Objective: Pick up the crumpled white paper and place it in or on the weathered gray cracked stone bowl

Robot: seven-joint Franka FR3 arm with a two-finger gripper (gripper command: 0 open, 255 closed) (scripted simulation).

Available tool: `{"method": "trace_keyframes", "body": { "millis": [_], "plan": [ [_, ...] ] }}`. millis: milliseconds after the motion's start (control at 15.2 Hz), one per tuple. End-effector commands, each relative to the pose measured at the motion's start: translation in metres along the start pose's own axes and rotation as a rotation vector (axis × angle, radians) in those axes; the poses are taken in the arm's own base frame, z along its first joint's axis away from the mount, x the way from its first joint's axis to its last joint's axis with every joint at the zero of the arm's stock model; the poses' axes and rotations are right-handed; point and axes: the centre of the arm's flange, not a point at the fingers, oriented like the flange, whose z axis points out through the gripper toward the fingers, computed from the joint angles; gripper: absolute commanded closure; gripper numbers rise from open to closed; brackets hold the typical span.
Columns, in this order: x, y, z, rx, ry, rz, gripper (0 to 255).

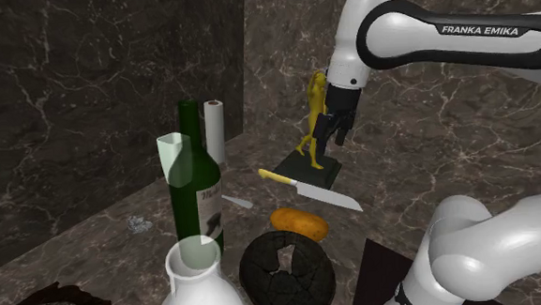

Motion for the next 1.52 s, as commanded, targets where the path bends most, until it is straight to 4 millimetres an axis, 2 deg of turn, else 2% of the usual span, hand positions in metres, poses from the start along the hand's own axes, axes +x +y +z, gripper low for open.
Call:
{"method": "trace_keyframes", "body": {
  "millis": [0,1452],
  "plan": [
    [0.0,0.0,0.0,0.0,0.0,0.0,0],
    [0.12,-0.243,0.077,0.041,0.046,-0.011,0]
  ]
}}
